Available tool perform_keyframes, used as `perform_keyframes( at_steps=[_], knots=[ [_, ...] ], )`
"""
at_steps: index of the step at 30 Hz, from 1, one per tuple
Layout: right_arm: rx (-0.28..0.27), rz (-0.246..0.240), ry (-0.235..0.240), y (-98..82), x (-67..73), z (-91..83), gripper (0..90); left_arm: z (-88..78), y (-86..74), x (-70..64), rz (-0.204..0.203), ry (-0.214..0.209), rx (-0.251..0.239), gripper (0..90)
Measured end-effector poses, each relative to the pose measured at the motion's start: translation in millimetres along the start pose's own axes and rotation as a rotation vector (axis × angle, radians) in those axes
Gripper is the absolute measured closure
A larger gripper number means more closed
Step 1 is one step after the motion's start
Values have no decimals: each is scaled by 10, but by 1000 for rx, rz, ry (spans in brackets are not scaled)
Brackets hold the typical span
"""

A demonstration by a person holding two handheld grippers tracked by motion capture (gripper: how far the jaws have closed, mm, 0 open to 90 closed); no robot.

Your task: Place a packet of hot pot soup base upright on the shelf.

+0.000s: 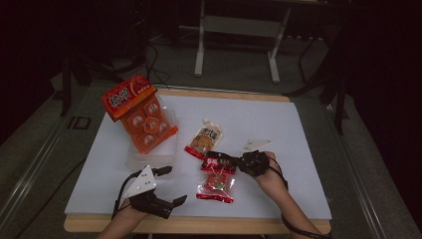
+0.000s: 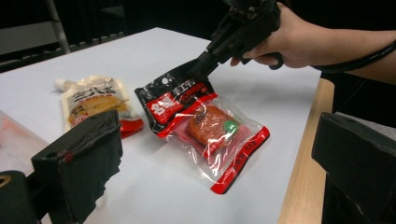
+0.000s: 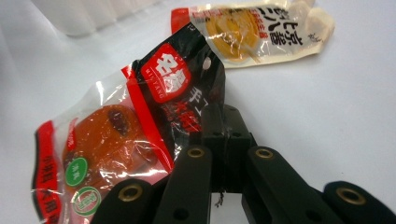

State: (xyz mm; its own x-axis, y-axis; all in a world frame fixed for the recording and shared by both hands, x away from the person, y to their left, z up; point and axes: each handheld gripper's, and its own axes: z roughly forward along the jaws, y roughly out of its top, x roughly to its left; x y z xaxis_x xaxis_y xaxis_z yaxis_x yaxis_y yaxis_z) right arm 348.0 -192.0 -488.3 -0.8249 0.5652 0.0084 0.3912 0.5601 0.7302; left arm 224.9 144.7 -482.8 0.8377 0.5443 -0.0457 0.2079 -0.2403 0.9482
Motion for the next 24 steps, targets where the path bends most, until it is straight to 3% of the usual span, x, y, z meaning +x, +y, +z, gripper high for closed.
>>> perform_keyframes(
  at_steps=[9,24],
  knots=[
    [-51,-27,3,32,103,-177,900,21,-12,-5,-3,-8,24,26],
    [-146,-118,13,101,377,-478,900,21,31,-8,-10,-6,22,26]
  ],
)
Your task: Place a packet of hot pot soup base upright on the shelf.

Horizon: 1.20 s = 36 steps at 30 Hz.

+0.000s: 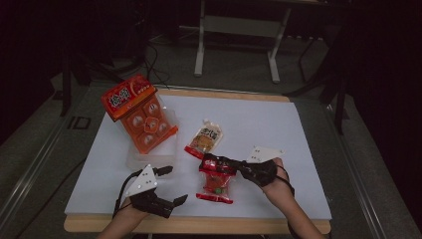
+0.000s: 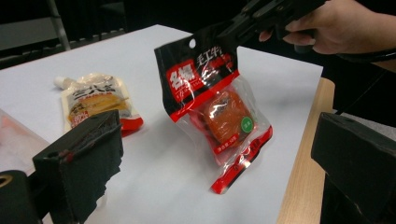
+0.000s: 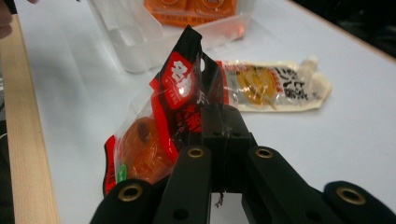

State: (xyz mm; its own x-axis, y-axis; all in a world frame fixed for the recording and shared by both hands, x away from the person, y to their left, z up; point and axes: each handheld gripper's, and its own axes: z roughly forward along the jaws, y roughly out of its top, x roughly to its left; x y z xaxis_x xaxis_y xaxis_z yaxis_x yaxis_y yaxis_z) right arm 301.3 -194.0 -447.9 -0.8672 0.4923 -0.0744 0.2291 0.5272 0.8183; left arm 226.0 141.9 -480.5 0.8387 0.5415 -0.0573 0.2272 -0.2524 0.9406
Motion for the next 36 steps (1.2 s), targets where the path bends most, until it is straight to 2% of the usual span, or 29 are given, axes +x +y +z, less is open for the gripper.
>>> perform_keyframes(
  at_steps=[9,12,14,18,30,33,36],
  knots=[
    [-27,-68,4,68,172,-111,900,38,13,-18,12,-15,11,42],
    [-32,-79,10,82,201,-131,900,42,31,-23,17,-4,8,91],
    [-38,-86,18,93,226,-149,900,50,44,-7,11,-21,2,101],
    [-50,-101,33,108,274,-185,900,83,70,27,6,-20,-4,144],
    [-68,-114,37,91,348,-257,900,253,150,104,-7,-52,20,256],
    [-70,-117,39,84,359,-272,900,309,159,126,-27,-63,27,259],
    [-76,-118,41,80,362,-287,900,351,158,135,-21,-71,34,267]
  ],
)
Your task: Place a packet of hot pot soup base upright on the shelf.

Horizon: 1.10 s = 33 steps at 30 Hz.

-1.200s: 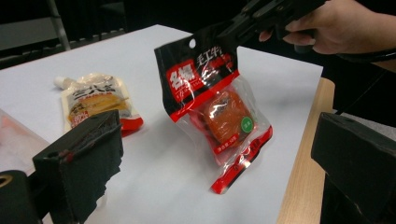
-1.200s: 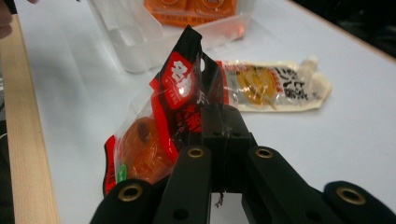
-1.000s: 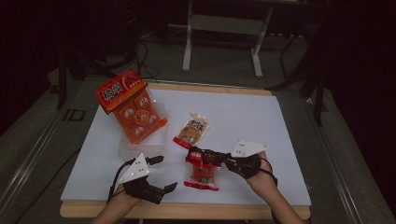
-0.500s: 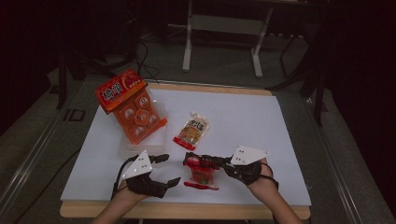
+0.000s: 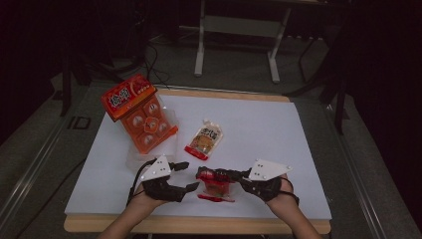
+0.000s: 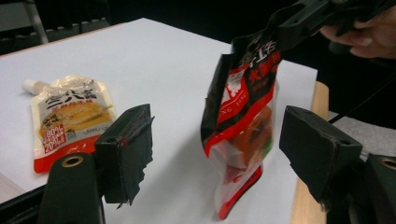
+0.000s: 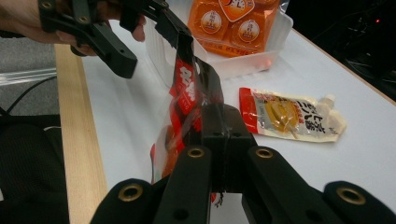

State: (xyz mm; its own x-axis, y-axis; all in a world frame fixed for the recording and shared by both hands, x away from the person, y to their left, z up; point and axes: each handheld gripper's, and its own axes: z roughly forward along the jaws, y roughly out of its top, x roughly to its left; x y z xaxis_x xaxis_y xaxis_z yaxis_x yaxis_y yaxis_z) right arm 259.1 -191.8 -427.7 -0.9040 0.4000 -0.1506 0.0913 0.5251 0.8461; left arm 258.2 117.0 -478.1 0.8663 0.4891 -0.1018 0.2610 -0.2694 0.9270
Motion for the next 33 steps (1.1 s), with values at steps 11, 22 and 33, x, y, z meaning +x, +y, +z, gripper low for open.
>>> perform_keyframes(
  at_steps=[11,22,33],
  knots=[
    [-7,7,11,3,10,-6,900,129,-6,35,17,-46,-10,440],
    [-15,15,22,4,14,-10,900,216,98,21,37,-92,-40,694],
    [-15,26,30,3,0,-22,900,232,139,28,86,-134,-12,867]
  ],
)
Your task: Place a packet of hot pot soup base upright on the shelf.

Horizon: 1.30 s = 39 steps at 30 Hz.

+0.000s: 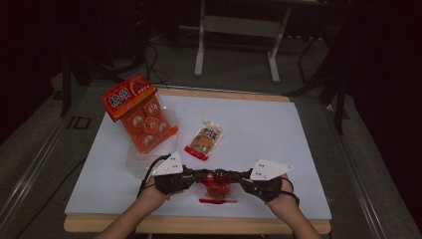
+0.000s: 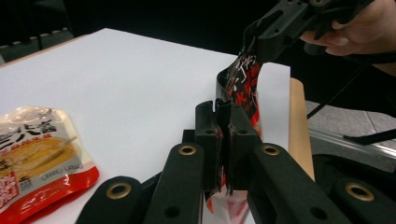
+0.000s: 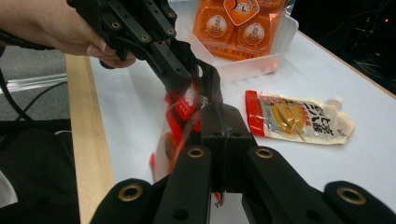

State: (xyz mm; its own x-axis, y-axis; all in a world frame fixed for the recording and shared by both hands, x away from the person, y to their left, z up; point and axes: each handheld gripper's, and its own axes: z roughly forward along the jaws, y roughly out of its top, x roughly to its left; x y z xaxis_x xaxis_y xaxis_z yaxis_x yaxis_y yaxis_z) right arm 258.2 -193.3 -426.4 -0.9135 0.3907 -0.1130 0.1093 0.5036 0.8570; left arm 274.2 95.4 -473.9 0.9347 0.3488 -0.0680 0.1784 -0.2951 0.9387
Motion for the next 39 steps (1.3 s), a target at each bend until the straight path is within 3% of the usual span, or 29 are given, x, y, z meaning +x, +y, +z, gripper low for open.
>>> perform_keyframes(
  at_steps=[5,17,22,27,31,35,39],
  knots=[
    [-15,24,19,-1,-24,-16,900,-27,22,13,45,-8,-15,874],
    [-65,64,31,46,-69,-79,850,-124,161,39,76,-11,-8,876],
    [-88,73,23,60,-100,-147,752,-195,210,80,68,-13,-24,878],
    [-118,92,15,61,-125,-190,587,-260,269,87,92,-10,-23,879],
    [-165,126,40,49,-159,-210,387,-334,312,97,105,15,-30,879],
    [-181,168,49,30,-209,-203,297,-448,368,130,113,37,-42,879],
    [-195,209,89,2,-266,-204,205,-551,430,176,121,62,-49,879]
  ],
)
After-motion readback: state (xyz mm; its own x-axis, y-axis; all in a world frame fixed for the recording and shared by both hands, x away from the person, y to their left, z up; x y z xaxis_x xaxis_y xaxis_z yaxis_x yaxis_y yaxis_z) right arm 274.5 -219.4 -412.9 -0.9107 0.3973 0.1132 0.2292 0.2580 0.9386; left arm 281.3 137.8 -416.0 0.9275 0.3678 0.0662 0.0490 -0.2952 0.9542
